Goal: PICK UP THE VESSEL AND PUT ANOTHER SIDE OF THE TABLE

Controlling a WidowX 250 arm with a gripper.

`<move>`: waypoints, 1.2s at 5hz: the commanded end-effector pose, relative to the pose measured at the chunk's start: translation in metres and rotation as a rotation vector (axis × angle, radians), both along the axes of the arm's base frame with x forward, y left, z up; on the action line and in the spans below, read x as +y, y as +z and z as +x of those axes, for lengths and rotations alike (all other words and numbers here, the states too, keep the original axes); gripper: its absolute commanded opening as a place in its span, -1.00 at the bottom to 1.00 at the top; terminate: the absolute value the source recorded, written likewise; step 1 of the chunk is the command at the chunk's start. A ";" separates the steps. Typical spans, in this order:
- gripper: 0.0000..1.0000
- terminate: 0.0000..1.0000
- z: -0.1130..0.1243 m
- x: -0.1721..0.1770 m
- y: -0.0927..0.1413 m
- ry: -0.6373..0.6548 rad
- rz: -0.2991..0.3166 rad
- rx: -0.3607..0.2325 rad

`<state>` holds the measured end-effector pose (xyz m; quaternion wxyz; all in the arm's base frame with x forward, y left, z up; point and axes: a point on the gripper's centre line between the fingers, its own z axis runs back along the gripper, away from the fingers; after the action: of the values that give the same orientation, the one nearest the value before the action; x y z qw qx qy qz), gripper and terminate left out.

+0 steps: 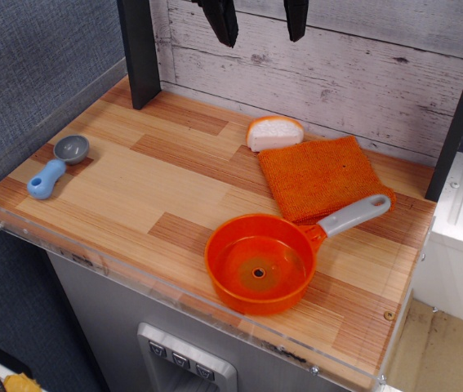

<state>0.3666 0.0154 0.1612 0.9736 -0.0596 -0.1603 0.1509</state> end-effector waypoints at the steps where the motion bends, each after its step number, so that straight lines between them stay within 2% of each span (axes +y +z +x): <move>1: 1.00 -1.00 0.000 0.000 0.000 0.000 0.000 0.000; 2: 1.00 -1.00 -0.038 -0.004 0.000 0.012 -0.145 -0.022; 4: 1.00 -1.00 -0.096 -0.026 0.002 -0.078 -0.023 0.000; 5: 1.00 -1.00 -0.115 -0.031 -0.003 -0.097 0.023 -0.008; 6: 1.00 -1.00 -0.126 -0.029 -0.013 -0.091 0.049 0.013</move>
<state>0.2385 -0.0146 0.1394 0.9839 -0.0406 -0.1380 0.1056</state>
